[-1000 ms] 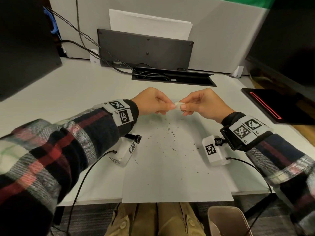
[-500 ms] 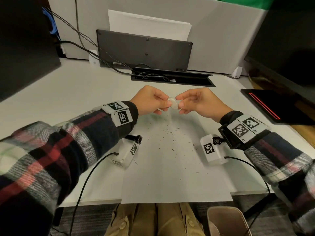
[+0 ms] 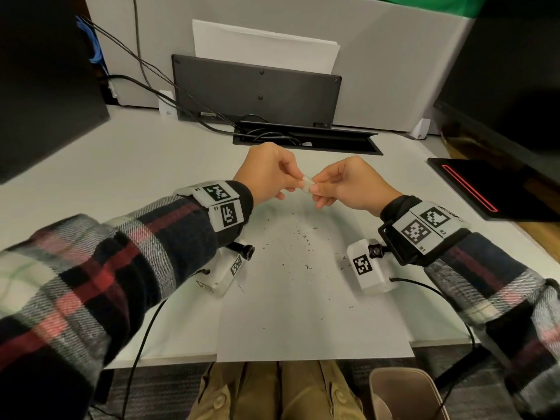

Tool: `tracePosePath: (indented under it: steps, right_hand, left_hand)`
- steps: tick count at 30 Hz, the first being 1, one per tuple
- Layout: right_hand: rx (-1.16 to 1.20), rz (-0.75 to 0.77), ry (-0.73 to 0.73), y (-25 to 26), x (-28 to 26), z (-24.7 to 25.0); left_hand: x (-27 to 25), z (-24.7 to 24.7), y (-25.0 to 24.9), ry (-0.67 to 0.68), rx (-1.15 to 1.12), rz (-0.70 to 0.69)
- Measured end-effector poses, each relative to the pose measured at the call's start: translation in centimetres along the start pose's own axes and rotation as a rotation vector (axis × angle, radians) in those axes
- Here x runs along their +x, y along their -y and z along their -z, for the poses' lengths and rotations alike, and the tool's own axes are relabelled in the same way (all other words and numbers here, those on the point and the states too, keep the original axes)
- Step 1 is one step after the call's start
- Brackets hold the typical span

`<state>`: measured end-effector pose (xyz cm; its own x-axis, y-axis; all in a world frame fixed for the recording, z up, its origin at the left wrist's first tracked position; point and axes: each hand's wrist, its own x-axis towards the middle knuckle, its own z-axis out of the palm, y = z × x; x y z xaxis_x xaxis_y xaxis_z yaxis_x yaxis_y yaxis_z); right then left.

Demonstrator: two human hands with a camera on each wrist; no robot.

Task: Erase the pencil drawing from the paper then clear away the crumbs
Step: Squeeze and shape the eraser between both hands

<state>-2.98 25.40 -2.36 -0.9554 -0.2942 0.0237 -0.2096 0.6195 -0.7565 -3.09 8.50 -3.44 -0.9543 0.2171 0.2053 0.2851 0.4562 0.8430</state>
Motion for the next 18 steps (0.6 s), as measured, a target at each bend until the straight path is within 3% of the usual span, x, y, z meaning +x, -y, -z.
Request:
tracePosePath:
  steps: [3, 9, 14, 18]
  right_hand:
    - [-0.015, -0.014, -0.006, -0.04, 0.03, 0.11]
    - [-0.042, -0.004, 0.021, -0.2, -0.08, 0.01]
    - [-0.029, 0.03, -0.075, -0.14, -0.09, 0.25]
    - [-0.032, 0.048, -0.011, -0.13, 0.05, 0.28]
  left_hand:
    - [0.11, 0.11, -0.02, 0.047, 0.051, 0.021]
    - [0.03, 0.27, 0.3, 0.078, -0.083, 0.072]
    - [-0.07, 0.41, 0.39, 0.059, -0.085, 0.08]
    - [-0.01, 0.55, 0.55, 0.056, -0.113, 0.087]
